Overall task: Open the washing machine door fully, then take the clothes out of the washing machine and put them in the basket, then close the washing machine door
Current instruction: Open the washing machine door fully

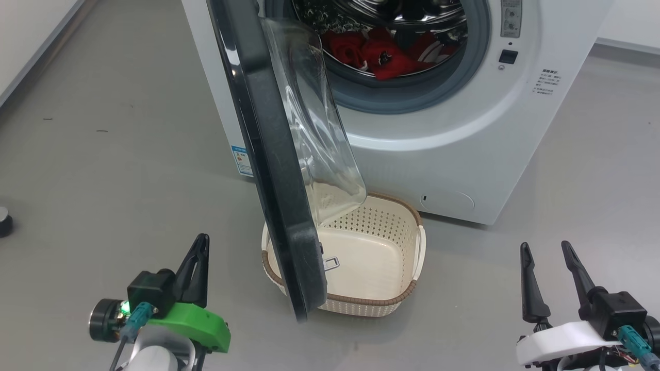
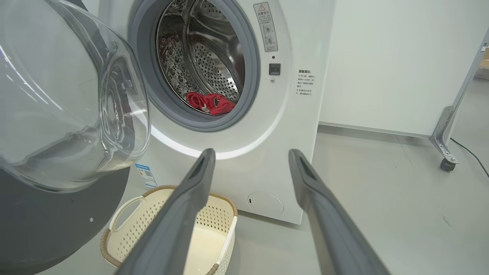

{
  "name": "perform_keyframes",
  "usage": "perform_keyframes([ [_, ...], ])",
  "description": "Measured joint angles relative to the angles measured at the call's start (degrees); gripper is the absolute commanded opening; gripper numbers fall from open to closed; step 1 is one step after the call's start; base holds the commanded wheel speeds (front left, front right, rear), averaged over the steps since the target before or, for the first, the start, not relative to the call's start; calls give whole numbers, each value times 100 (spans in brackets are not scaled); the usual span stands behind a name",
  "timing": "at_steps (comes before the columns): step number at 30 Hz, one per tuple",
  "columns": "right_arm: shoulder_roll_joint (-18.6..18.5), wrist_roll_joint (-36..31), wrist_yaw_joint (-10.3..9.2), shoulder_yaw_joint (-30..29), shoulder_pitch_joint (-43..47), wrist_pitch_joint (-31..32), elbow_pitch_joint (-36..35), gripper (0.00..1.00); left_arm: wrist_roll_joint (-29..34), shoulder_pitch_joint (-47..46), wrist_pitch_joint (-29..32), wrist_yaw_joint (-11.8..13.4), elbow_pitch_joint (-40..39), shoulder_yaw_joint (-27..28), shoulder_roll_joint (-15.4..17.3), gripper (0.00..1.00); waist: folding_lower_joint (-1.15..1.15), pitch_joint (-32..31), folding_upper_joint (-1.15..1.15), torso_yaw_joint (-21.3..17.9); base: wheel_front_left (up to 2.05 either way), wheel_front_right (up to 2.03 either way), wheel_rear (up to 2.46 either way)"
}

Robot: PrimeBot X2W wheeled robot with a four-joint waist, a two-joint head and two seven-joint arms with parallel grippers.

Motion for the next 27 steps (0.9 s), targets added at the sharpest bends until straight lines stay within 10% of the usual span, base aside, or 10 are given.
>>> perform_keyframes([
  [15, 54, -149, 132, -96, 30, 1, 10, 100, 80, -465, -27, -1, -2358, 201, 3, 0, 0, -94, 0, 132, 0, 0, 0],
  [27, 98, -213, 270, -99, 28, 1, 37, 100, -186, -553, -33, -441, -3677, -1179, 16, 0, 0, -108, 0, 122, 0, 0, 0],
])
